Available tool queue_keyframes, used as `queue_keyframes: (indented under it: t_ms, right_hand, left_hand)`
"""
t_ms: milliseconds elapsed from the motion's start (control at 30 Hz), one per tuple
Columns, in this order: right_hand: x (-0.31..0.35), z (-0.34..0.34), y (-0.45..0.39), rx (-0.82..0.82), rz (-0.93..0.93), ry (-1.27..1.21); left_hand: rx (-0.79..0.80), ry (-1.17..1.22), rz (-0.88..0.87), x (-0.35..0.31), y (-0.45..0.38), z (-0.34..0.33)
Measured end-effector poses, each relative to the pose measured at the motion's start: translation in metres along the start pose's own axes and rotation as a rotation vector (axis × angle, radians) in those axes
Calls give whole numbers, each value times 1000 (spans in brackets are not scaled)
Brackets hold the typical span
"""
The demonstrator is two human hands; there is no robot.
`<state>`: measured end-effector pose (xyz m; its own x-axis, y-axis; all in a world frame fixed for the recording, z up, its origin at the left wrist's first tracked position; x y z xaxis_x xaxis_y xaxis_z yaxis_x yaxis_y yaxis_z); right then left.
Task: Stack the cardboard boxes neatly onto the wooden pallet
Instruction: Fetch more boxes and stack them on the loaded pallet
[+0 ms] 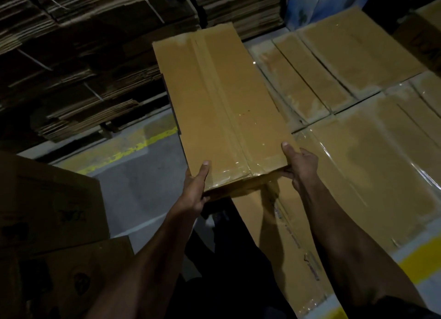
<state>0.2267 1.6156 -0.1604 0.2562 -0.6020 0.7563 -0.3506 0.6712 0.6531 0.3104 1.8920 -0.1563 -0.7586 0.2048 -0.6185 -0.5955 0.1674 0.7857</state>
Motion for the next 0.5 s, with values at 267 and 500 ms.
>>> queue_keyframes:
  t_ms: [267,500]
  right_hand:
    - [50,-51,-23,20,64,32]
    - [87,-92,-71,46,62,100]
  left_hand:
    - [-41,57,-47,-48,-20,-4]
    - [-63,67,-42,-95,-52,-20]
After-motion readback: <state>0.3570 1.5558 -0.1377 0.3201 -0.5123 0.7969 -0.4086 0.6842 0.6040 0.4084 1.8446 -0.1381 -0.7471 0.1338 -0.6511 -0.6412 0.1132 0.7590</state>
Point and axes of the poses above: each hand's wrist, its own y-axis away from the middle knuckle, its own z-axis out of the back of the hand, x = y × z, the point moved 4 cm from there along -y, towards the middle knuckle, and after that the axes turned 11 degrees about -y, right-handed, at the moved point
